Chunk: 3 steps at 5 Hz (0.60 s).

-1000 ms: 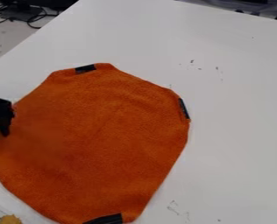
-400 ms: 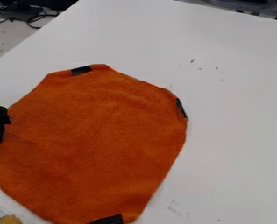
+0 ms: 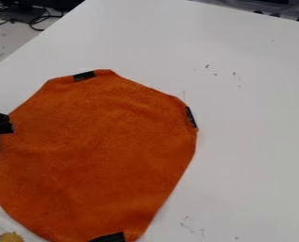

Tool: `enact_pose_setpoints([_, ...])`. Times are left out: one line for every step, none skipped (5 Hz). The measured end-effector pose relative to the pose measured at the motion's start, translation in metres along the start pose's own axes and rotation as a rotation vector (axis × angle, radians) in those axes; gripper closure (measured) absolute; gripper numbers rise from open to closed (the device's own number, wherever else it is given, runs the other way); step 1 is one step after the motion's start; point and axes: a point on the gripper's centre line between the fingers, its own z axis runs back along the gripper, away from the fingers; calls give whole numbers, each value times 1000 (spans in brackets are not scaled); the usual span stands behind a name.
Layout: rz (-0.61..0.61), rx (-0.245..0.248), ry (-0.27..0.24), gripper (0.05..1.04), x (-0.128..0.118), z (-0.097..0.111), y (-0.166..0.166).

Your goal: Fold the cloth from bottom left to top right

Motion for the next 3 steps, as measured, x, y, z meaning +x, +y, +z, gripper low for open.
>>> enact_pose_setpoints([3,17,-6,995,0,10,3])
enact_pose_setpoints([-7,53,-52,1015,9,38,3])
enact_pose_setpoints([-27,98,-99,1015,17,71,-10])
